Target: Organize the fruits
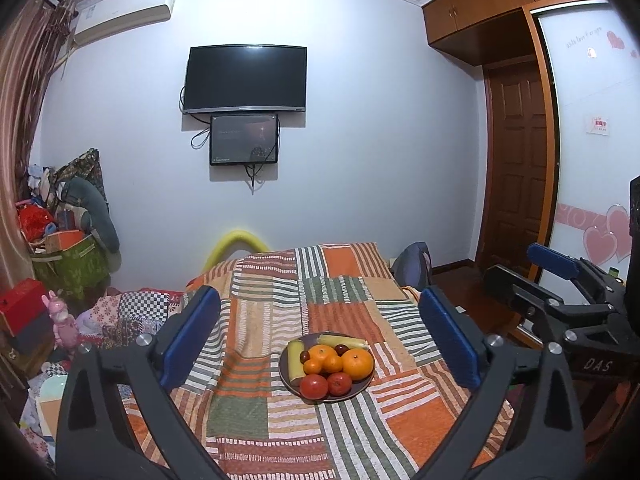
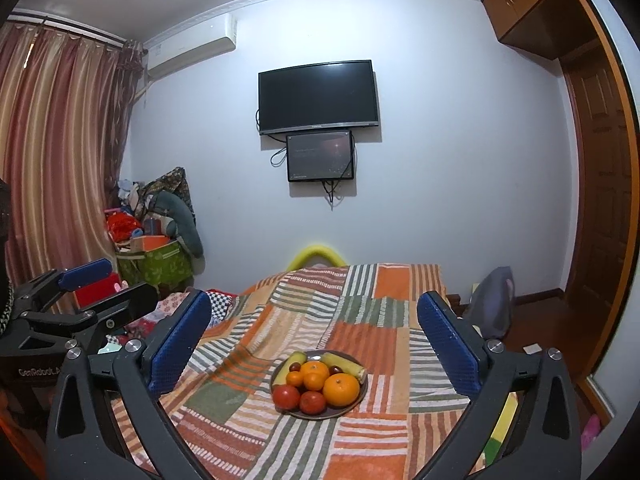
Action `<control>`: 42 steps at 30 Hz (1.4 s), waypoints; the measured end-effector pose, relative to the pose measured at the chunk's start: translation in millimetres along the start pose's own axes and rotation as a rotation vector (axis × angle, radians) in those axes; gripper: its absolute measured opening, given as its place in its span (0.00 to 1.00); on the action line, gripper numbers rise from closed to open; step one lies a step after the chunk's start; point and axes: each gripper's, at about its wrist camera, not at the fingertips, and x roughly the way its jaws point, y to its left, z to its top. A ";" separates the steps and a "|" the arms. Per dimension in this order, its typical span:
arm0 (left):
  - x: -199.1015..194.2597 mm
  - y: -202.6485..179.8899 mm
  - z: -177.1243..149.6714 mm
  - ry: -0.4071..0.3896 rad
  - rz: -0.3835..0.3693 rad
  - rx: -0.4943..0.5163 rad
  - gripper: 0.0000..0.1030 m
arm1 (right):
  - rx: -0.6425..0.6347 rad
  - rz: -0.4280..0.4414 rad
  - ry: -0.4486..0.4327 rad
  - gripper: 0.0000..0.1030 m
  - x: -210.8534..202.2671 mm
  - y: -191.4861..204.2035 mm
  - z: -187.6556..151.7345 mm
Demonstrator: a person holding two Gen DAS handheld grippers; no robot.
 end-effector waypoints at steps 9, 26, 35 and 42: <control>2.7 2.3 -1.2 0.008 0.002 -0.010 0.98 | 0.002 0.003 0.002 1.00 -1.5 0.5 -1.6; 4.5 1.7 -3.9 0.012 0.008 -0.011 0.99 | -0.002 -0.007 0.007 1.00 -5.5 3.6 -2.3; 6.2 1.2 -3.8 0.016 0.005 -0.015 0.99 | 0.003 -0.007 0.015 1.00 -5.9 2.1 -2.5; 4.3 -1.2 -6.3 0.001 0.006 -0.005 0.99 | 0.002 -0.008 0.015 1.00 -5.6 2.4 -2.2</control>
